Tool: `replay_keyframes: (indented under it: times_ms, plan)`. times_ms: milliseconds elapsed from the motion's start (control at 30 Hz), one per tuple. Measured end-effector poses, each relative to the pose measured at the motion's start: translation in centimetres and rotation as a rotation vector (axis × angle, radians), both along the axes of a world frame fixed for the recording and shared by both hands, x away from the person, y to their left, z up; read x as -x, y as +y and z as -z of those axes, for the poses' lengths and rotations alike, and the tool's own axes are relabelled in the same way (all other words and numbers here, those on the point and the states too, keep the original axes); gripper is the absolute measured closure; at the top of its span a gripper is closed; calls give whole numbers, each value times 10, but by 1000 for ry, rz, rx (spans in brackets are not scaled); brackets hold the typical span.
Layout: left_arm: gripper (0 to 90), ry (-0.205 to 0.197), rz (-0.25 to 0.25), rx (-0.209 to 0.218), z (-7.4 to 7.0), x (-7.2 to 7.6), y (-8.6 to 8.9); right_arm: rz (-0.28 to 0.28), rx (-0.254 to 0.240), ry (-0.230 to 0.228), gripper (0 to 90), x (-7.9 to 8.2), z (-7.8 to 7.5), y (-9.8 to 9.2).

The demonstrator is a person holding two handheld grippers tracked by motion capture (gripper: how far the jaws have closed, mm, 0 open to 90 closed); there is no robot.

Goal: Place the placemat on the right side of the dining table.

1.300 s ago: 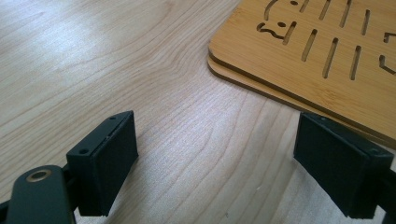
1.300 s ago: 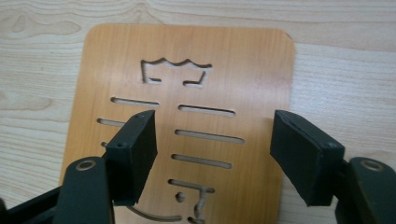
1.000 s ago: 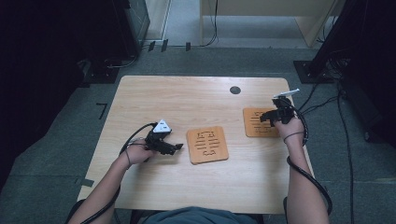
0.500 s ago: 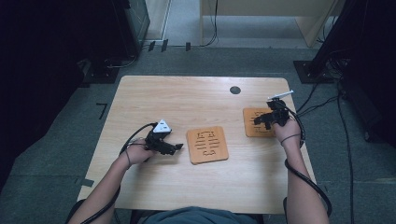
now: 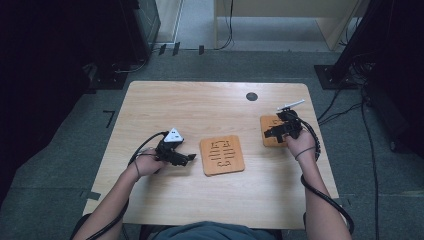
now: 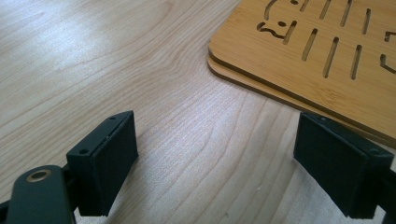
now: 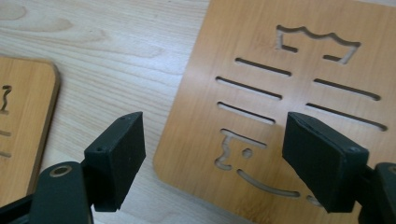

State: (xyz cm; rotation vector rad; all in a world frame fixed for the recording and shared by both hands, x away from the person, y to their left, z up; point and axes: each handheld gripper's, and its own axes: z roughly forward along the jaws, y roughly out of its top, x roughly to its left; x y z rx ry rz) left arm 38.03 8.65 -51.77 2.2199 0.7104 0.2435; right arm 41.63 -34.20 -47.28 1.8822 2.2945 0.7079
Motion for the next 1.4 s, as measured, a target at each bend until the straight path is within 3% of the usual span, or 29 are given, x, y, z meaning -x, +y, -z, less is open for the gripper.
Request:
replay_keyframes:
  times_ms: [1400]
  plan:
    - [126,2,0,2,0,0,0,-263,54,18,215,6,10,87]
